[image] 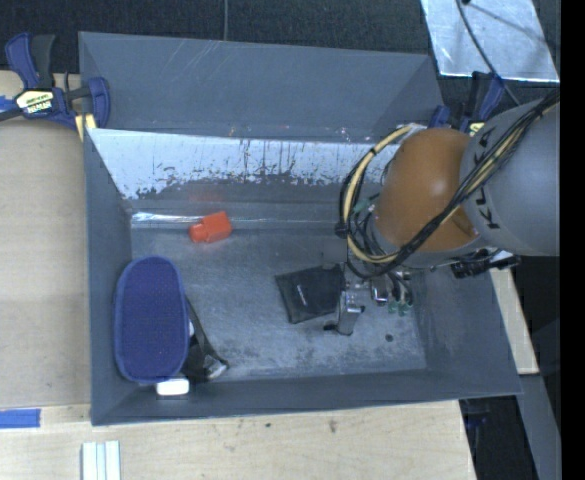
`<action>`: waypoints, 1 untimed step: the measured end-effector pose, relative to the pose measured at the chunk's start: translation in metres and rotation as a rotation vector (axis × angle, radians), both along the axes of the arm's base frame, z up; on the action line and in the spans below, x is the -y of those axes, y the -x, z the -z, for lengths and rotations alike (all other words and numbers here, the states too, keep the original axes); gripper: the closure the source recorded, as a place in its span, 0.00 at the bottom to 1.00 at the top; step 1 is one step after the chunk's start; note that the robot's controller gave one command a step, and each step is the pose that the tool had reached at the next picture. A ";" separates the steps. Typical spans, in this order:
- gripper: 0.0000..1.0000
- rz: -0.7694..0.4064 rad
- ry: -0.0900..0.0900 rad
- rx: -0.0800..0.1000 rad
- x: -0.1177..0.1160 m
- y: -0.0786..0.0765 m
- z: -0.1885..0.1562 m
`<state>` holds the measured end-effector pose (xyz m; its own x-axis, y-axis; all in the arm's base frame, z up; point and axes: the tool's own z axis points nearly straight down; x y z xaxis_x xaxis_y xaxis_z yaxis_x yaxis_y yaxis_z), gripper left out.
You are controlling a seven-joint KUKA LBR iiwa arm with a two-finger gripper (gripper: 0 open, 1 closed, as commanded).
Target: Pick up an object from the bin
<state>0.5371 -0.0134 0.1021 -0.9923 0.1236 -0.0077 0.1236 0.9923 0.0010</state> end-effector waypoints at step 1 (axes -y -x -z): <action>0.00 0.053 0.001 0.001 0.009 -0.005 0.002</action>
Offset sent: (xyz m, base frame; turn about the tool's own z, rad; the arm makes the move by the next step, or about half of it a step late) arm 0.0037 -0.0088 -0.0021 0.0550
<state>0.5419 -0.0226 0.1001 -0.9844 0.1758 -0.0083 0.1758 0.9844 0.0004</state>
